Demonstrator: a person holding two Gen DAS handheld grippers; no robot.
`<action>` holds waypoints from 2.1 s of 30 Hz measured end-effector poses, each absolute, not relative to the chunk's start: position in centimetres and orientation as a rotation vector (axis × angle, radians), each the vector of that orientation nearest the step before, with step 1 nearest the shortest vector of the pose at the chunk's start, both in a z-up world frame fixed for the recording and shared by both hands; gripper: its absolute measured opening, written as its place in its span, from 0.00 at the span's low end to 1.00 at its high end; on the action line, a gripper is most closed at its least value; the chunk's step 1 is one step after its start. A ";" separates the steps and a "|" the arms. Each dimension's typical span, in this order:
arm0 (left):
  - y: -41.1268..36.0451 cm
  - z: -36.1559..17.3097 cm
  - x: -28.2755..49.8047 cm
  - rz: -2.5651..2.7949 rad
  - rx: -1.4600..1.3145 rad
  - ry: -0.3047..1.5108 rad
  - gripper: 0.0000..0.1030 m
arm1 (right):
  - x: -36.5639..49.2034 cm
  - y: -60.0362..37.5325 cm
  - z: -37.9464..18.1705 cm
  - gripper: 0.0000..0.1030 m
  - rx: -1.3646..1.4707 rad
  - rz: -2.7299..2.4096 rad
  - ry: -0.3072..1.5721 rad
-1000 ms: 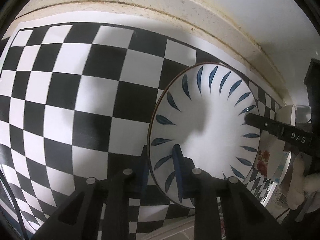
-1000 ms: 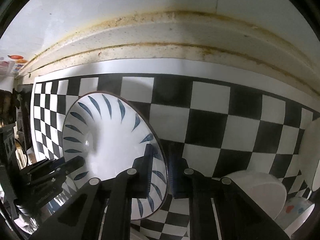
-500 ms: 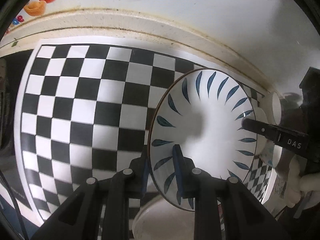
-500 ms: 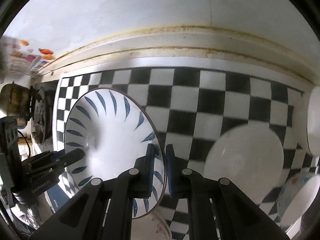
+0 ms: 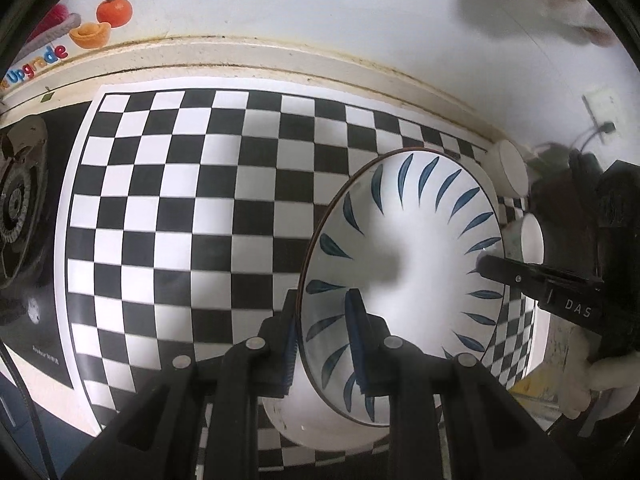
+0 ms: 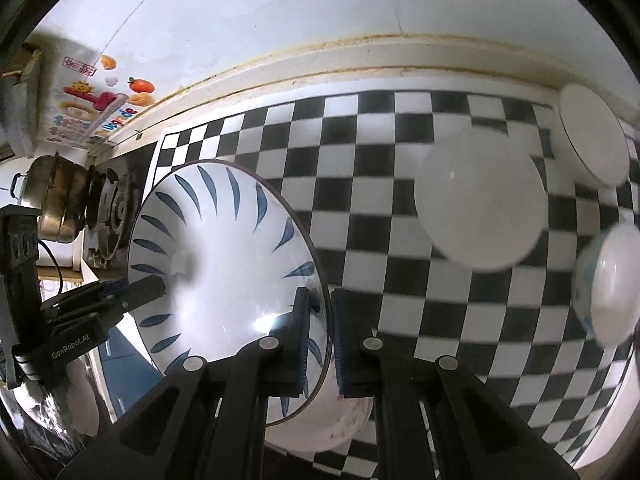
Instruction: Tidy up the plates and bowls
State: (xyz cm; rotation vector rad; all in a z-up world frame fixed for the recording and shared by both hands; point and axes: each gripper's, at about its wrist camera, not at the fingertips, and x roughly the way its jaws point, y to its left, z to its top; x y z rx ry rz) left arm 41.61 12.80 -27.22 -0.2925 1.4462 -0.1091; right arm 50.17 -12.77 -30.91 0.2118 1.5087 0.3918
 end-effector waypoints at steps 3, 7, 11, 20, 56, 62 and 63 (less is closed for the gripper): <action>12.5 -27.2 40.3 -0.121 -0.285 1.454 0.19 | 48.3 -13.6 -30.6 0.11 0.236 0.387 1.505; 12.1 -28.0 38.7 -0.130 -0.272 1.479 0.19 | 46.2 -13.8 -30.9 0.11 0.257 0.380 1.505; 11.7 -29.5 37.2 -0.133 -0.271 1.517 0.19 | 44.2 -13.9 -31.8 0.11 0.274 0.375 1.519; 11.0 -33.1 34.7 -0.117 -0.250 1.591 0.19 | 40.6 -14.3 -36.4 0.11 0.298 0.349 1.590; 9.6 -37.7 34.8 -0.040 -0.201 1.699 0.22 | 39.7 -13.3 -41.2 0.13 0.292 0.273 1.664; 10.1 -37.7 34.8 -0.047 -0.220 1.718 0.22 | 39.9 -13.4 -41.4 0.14 0.315 0.251 1.682; 10.2 -37.7 34.8 -0.048 -0.225 1.722 0.22 | 40.0 -13.4 -41.6 0.15 0.326 0.253 1.694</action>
